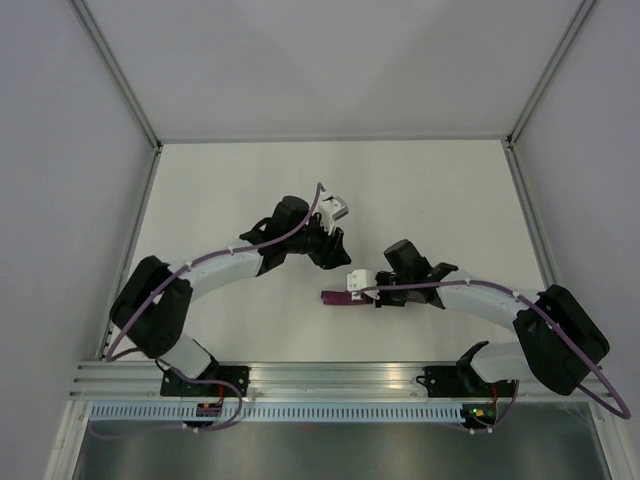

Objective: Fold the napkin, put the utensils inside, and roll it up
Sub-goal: Roll the napkin at the center of the board.

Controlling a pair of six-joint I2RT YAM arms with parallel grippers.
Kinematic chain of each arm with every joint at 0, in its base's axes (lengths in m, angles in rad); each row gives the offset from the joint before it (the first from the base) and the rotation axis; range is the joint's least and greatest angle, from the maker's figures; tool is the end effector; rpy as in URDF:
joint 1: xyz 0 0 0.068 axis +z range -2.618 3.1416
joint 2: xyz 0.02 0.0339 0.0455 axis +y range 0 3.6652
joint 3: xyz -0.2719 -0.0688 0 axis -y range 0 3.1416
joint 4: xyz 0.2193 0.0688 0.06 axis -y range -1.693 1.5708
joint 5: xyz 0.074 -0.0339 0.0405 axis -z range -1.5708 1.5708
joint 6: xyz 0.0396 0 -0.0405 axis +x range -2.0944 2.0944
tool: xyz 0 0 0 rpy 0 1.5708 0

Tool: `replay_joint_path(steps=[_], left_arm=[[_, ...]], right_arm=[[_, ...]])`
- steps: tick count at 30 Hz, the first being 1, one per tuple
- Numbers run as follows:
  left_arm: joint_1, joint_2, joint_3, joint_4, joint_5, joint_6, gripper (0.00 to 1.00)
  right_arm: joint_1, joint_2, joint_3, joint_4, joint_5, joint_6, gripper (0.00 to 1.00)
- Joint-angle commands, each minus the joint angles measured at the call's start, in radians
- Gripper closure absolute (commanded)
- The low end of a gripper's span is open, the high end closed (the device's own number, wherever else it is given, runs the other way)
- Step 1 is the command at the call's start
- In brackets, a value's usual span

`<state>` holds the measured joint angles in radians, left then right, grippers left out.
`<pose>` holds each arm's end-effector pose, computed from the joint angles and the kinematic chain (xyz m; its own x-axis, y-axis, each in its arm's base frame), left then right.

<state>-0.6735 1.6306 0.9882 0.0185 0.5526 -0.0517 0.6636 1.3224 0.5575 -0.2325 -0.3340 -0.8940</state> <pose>0.2490 -0.2253 0.2386 -0.5007 0.3433 -0.7947 0.8391 0.4179 -0.3482 0.1601 0.1416 0.1749 0.1484 -0.8189 -0.5544 -0.9681 -0.0059 -0.2504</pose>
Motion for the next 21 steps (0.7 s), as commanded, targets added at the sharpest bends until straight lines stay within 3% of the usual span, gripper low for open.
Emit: replay_joint_path(steps=[1, 4, 11, 15, 21], left_arm=[[0.0, -0.168, -0.158, 0.269, -0.239, -0.092, 0.53], [-0.005, -0.313, -0.319, 0.43, -0.347, -0.118, 0.53], [-0.102, -0.511, -0.559, 0.578, -0.575, -0.109, 0.52], [-0.257, -0.515, -0.588, 0.584, -0.672, 0.004, 0.51], [-0.394, -0.364, -0.493, 0.52, -0.731, 0.171, 0.5]], right_arm=[[-0.021, 0.058, 0.059, -0.215, -0.089, -0.003, 0.82], [-0.051, 0.13, 0.128, -0.313, -0.125, -0.028, 0.83], [-0.13, 0.305, 0.297, -0.476, -0.194, -0.086, 0.83], [-0.163, 0.406, 0.37, -0.539, -0.211, -0.111, 0.83], [-0.194, 0.523, 0.455, -0.58, -0.201, -0.118, 0.83]])
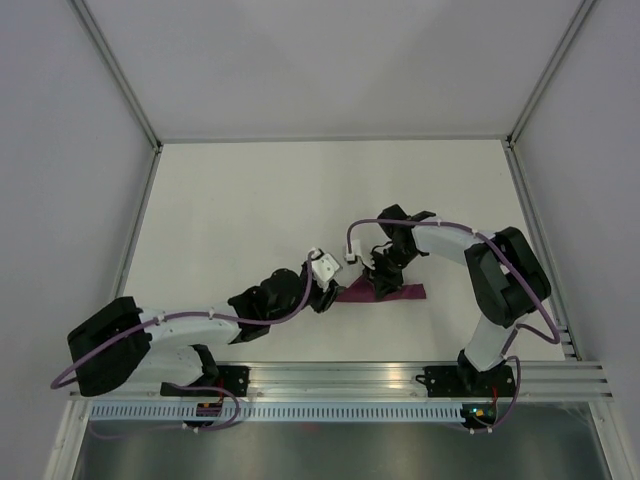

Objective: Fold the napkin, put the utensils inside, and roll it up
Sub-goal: Roll the napkin at the center of the board.

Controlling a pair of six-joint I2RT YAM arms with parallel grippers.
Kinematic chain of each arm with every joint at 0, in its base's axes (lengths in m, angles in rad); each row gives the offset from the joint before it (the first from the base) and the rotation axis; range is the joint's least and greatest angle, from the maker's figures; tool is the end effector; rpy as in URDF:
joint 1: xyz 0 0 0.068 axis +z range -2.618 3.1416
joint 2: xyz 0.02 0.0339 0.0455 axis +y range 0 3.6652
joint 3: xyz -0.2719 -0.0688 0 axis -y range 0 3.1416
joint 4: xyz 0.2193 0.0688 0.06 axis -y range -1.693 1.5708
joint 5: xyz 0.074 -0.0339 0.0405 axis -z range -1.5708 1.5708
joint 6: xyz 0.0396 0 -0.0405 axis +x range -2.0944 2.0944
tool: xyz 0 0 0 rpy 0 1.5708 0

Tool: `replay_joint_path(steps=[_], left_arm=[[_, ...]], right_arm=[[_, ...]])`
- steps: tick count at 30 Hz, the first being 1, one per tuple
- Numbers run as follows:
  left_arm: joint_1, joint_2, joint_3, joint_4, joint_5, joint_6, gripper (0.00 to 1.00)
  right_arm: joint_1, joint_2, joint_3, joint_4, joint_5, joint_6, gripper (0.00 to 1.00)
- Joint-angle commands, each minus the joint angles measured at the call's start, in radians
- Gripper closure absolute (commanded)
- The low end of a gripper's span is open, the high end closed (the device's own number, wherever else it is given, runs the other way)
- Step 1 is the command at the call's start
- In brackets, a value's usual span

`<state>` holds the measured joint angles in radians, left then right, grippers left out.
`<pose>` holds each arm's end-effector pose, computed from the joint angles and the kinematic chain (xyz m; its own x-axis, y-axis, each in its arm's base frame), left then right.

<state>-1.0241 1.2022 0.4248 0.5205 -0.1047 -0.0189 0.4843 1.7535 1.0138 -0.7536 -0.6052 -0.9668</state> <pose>0.1231 -0.1944 0.2273 -0.1471 0.2056 -0.9675 0.7944 0.6074 0.0083 0.2374 0.1503 0.1711 -0.1539 -0.8458 -0.5108 -0.9658 0.0196 0.2584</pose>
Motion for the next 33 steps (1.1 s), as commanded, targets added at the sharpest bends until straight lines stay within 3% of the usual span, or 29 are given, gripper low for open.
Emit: replay_joint_path(steps=[1, 9, 24, 29, 31, 33], left_arm=[[-0.056, 0.094, 0.084, 0.009, -0.073, 0.155, 0.5], [-0.182, 0.403, 0.295, -0.099, -0.115, 0.355, 0.46], [-0.176, 0.657, 0.414, -0.123, -0.093, 0.462, 0.47], [-0.168, 0.686, 0.442, -0.195, -0.03, 0.441, 0.64], [-0.16, 0.697, 0.451, -0.24, 0.006, 0.422, 0.79], [-0.151, 0.707, 0.469, -0.273, 0.039, 0.403, 0.86]], right_arm=[[-0.022, 0.121, 0.023, -0.078, 0.068, -0.049, 0.83], [-0.046, 0.215, 0.112, -0.136, 0.07, -0.056, 0.83], [-0.058, 0.296, 0.174, -0.168, 0.071, -0.064, 0.82], [-0.062, 0.299, 0.184, -0.182, 0.067, -0.07, 0.79], [-0.064, 0.299, 0.193, -0.188, 0.065, -0.069, 0.76], [-0.064, 0.299, 0.2, -0.194, 0.058, -0.069, 0.71]])
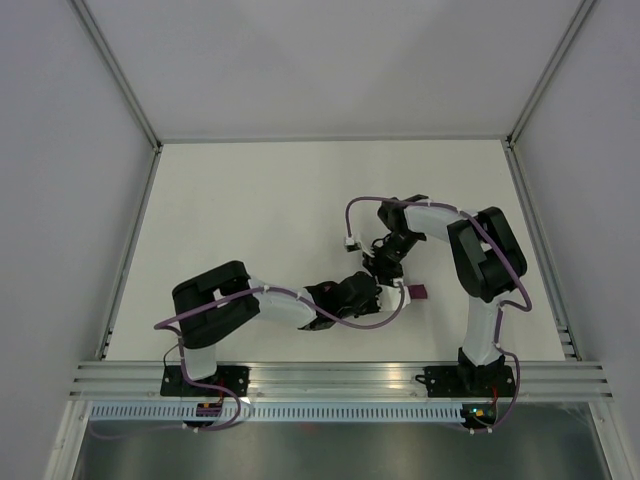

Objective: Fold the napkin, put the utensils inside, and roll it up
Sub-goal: Roll the napkin at the center of the board.

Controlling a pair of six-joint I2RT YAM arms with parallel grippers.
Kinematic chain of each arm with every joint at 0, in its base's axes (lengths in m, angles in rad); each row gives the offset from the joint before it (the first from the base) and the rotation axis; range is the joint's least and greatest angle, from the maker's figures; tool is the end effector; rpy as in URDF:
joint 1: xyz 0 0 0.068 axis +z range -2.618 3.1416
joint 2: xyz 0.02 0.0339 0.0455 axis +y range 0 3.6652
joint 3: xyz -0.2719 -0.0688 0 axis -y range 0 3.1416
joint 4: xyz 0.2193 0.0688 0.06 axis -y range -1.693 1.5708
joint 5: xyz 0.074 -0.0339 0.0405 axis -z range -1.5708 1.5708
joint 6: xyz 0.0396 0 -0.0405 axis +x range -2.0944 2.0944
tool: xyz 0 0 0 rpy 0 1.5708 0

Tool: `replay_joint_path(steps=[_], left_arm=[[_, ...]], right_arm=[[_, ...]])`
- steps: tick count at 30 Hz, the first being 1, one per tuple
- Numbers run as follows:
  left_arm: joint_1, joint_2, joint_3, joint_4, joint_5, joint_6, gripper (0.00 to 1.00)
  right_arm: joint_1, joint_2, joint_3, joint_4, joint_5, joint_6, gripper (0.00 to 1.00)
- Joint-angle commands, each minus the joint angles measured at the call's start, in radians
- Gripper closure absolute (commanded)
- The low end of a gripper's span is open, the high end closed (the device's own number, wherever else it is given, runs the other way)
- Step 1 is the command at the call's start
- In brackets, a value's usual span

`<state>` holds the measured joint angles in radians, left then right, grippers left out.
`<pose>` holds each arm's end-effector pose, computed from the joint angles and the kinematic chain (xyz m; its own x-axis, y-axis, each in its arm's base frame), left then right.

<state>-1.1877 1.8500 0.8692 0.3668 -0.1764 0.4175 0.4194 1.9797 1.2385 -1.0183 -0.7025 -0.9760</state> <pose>0.1407 -0.3305 0.1609 0.1516 0.6916 -0.7061 0.8730 0.2413 0.4238 0.2735 0.1499 0.1568 -0.3370 -0.8424 -0.4205 -0.8552 0.0870 0.5110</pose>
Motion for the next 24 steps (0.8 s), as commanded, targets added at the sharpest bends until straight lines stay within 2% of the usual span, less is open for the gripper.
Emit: replay_joint_path(steps=[1, 2, 4, 5, 6, 9, 18, 24], left_arm=[[0.016, 0.063, 0.034, -0.156, 0.139, -0.039, 0.91], [0.019, 0.067, 0.051, -0.175, 0.153, -0.045, 0.93], [0.028, 0.08, 0.063, -0.224, 0.208, -0.059, 0.98], [0.037, 0.084, 0.077, -0.239, 0.221, -0.072, 0.98], [0.042, 0.086, 0.082, -0.253, 0.238, -0.078, 0.98], [0.062, 0.086, 0.085, -0.278, 0.297, -0.106, 0.98], [0.12, 0.094, 0.096, -0.316, 0.41, -0.206, 0.98], [0.171, 0.107, 0.109, -0.325, 0.482, -0.307, 0.98]], right_arm=[[-0.001, 0.071, -0.019, 0.069, 0.152, -0.059, 0.68], [-0.001, 0.067, -0.017, 0.069, 0.149, -0.058, 0.65], [-0.005, 0.051, -0.013, 0.07, 0.144, -0.058, 0.53], [-0.008, 0.044, -0.011, 0.07, 0.141, -0.055, 0.49], [-0.01, 0.025, -0.008, 0.07, 0.136, -0.053, 0.41], [-0.036, -0.013, 0.022, 0.054, 0.115, -0.053, 0.31], [-0.168, -0.111, 0.125, 0.112, 0.043, 0.068, 0.26], [-0.24, -0.208, 0.11, 0.195, 0.008, 0.201, 0.25]])
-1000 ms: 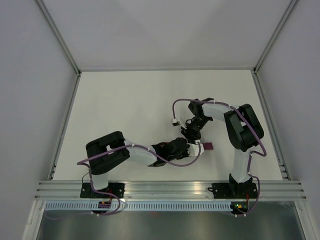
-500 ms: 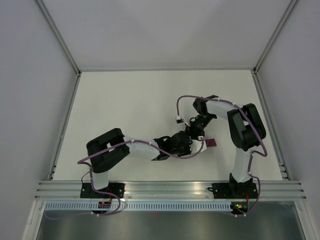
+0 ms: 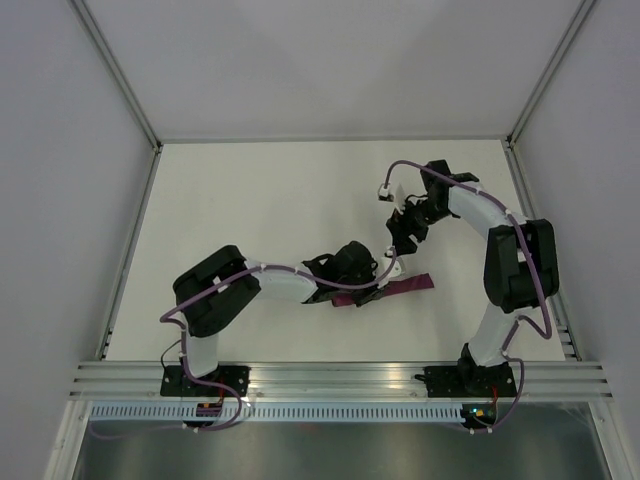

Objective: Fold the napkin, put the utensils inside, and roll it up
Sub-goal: Roll the napkin at the center of the board.

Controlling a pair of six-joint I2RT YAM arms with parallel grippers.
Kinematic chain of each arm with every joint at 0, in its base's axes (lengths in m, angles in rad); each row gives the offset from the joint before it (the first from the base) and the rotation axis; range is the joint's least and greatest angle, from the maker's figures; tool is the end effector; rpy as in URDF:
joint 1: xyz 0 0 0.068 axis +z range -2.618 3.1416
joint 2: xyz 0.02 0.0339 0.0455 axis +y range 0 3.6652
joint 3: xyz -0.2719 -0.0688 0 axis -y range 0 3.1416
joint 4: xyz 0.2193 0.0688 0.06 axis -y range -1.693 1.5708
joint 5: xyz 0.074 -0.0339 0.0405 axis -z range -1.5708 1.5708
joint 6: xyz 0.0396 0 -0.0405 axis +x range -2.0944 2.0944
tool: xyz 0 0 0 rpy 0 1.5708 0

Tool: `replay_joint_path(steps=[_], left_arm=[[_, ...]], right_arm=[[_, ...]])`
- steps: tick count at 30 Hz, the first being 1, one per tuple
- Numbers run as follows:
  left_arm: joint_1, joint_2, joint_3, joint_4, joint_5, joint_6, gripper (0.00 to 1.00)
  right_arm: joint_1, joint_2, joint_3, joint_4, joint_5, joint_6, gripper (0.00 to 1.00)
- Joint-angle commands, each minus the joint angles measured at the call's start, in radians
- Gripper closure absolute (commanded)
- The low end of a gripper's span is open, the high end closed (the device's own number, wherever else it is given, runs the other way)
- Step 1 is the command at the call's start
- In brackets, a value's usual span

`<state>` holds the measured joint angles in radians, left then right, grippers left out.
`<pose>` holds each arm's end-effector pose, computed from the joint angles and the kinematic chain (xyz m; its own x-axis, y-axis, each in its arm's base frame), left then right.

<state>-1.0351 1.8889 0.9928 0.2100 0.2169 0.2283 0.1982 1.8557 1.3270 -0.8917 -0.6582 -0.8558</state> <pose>0.1846 -0.3277 0.1666 -0.1057 0.6111 -0.7845 0.9739 0.2228 0.0423 0.3206 0.0891 0.2115 -0.4501 -0.6997 -0.5549 -0.8930 0.3497 0.2834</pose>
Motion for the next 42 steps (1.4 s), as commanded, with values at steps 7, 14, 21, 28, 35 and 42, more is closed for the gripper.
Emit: replay_joint_path(steps=[7, 14, 21, 28, 35, 42], left_arm=[[0.073, 0.136, 0.046, -0.204, 0.18, -0.256, 0.98], [0.141, 0.2, 0.096, -0.253, 0.297, -0.331, 0.98], [0.179, 0.266, 0.179, -0.325, 0.384, -0.359, 0.98], [0.24, 0.36, 0.279, -0.435, 0.519, -0.325, 0.96], [0.27, 0.441, 0.398, -0.586, 0.593, -0.262, 0.93], [0.279, 0.484, 0.449, -0.655, 0.601, -0.236, 0.92]], right_arm=[[-0.108, -0.229, -0.08, 0.117, -0.072, 0.114, 0.27], [-0.126, -0.461, -0.329, 0.163, -0.035, -0.003, 0.27], [-0.122, -0.639, -0.503, 0.184, -0.058, -0.155, 0.26], [-0.031, -0.751, -0.658, 0.378, 0.028, -0.14, 0.24], [0.154, -0.771, -0.79, 0.594, 0.189, -0.115, 0.24], [0.227, -0.691, -0.816, 0.688, 0.239, -0.123, 0.25]])
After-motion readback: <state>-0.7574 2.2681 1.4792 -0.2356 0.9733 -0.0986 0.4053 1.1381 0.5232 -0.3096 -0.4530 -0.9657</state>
